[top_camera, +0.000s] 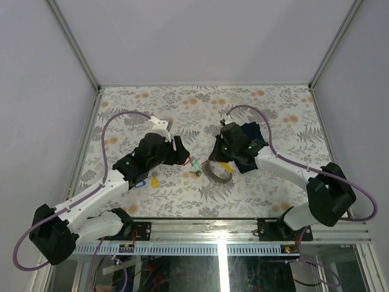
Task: Put the keys on the keyring
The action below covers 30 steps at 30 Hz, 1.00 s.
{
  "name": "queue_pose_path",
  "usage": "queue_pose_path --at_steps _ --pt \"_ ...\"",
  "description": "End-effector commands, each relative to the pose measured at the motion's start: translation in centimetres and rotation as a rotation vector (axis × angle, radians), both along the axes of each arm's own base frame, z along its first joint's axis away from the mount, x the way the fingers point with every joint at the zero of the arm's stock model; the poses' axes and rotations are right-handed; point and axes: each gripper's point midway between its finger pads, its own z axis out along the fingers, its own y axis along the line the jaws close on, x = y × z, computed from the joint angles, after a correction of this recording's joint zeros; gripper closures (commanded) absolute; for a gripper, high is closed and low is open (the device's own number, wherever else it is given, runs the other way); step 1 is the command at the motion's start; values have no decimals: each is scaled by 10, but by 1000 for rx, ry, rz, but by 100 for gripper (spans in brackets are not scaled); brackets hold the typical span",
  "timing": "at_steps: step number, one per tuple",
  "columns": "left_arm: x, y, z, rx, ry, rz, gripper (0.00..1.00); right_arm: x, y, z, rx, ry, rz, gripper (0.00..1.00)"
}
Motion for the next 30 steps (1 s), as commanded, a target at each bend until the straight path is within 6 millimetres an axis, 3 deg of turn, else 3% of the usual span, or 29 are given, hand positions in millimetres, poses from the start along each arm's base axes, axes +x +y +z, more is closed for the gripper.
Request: queue_pose_path --at_steps 1,15,23,30 --pt "-1 -33 35 -191 -129 -130 36 0 -5 31 52 -111 18 100" --pt "-25 -62 35 -343 -187 -312 29 -25 -25 76 49 -252 141 100" --pt "-45 -91 43 -392 -299 -430 16 -23 -40 108 79 -281 21 100" --pt "-40 -113 50 -321 -361 -401 13 -16 -46 136 113 -277 -96 100"
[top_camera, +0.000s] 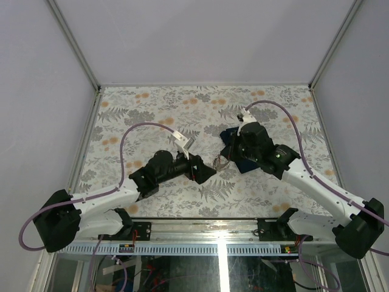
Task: Put the keys on the keyring
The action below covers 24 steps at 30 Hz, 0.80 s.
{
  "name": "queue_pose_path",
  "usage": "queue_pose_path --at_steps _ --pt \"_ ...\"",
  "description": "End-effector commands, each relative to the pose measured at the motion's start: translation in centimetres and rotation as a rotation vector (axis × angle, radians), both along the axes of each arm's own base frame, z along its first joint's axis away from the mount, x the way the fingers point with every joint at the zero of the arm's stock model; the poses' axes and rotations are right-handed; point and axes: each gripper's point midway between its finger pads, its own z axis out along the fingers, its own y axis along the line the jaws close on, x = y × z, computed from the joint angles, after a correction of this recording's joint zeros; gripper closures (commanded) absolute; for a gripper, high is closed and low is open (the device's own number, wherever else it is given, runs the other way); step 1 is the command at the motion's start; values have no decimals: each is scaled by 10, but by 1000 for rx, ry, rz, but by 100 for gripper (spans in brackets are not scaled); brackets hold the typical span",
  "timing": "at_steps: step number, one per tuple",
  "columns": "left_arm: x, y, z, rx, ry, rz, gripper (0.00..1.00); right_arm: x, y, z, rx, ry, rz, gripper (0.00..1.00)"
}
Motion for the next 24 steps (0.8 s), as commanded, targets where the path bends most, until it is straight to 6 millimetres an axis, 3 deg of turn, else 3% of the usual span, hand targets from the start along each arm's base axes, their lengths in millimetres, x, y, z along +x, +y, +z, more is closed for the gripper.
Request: queue_pose_path --at_steps 1,6,11,19,24 --pt "17 -14 40 -49 -157 67 13 15 -3 53 97 -77 -107 100" --pt "23 -22 37 -2 -184 129 12 17 -3 73 134 -96 -131 100" --pt "39 -14 28 49 -190 240 12 16 1 94 171 -117 -113 100" --pt "40 -15 37 30 -236 231 13 7 4 127 249 -138 -88 100" --pt "35 -28 47 -51 -199 196 21 2 3 142 297 -146 -88 100"
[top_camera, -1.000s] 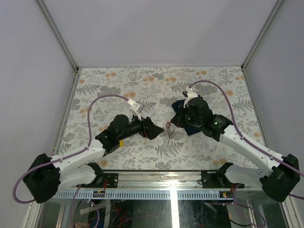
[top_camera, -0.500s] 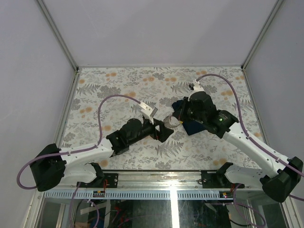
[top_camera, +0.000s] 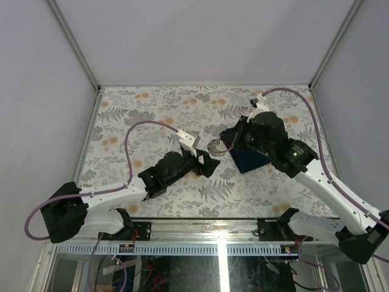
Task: Put the keys on the keyring
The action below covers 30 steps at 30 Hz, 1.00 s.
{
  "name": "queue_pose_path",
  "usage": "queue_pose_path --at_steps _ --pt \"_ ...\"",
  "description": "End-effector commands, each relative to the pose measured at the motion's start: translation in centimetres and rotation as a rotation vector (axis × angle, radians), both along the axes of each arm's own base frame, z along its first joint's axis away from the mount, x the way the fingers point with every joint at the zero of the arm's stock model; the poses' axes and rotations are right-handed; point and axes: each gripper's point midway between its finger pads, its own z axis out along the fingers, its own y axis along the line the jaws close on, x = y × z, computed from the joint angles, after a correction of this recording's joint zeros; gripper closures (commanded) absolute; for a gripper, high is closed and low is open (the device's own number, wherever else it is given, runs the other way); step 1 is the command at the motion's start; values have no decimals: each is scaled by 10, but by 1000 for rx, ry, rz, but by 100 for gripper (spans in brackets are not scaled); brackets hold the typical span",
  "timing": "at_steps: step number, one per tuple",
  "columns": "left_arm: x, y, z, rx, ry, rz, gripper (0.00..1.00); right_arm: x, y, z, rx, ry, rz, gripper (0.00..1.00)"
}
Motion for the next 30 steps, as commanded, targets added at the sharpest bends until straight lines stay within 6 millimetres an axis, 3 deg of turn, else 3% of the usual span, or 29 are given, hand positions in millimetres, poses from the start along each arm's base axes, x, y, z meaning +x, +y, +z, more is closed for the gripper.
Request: queue_pose_path --at_steps 1,7,18,23,26,30 --pt "2 -18 45 -172 -57 -28 22 -6 0 49 118 -70 4 100" --pt "-11 -23 65 -292 -77 -95 33 -14 0 68 165 -83 21 100" --pt "-20 -29 88 -347 -115 -154 66 -24 -4 96 242 -106 21 100" --pt "-17 -24 95 -363 -134 -129 66 -26 -2 100 262 -97 30 100" --pt "-15 -21 100 -372 -151 -110 58 -28 -1 103 279 -93 34 100" --pt "-11 -19 107 -375 -185 -94 54 -29 0 107 298 -93 33 100"
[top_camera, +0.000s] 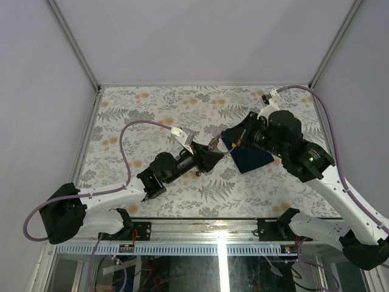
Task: Put the keys on the keyring
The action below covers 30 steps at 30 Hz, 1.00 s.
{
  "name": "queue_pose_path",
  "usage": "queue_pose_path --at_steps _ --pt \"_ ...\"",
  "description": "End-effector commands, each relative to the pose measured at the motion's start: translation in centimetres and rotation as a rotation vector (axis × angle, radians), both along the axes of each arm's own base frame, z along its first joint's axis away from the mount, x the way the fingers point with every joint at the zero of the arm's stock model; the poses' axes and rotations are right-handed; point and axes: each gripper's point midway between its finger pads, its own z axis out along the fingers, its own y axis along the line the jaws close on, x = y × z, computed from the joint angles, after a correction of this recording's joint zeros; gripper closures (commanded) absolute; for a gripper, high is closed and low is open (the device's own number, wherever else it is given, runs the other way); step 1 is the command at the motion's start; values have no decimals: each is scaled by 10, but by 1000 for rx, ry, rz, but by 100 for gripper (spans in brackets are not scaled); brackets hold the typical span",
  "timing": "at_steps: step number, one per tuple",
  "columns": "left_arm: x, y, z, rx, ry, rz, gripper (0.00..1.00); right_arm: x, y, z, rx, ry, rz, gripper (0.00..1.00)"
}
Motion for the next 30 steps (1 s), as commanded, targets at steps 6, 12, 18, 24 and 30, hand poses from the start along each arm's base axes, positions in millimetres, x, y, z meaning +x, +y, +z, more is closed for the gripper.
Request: queue_pose_path --at_steps 6,12,18,24,30 --pt "5 2 49 -106 -179 38 54 -7 -1 57 140 -87 6 100" --pt "-6 -7 63 -146 -254 -38 59 -12 -1 77 182 -107 19 100" --pt "-11 -12 73 -168 -264 -76 81 -12 -7 84 183 -124 -1 100" --pt "-12 -3 86 -197 -276 -54 93 -13 -9 83 177 -126 -6 100" --pt "-12 4 83 -148 -273 -31 100 -9 -19 75 137 -132 -56 100"
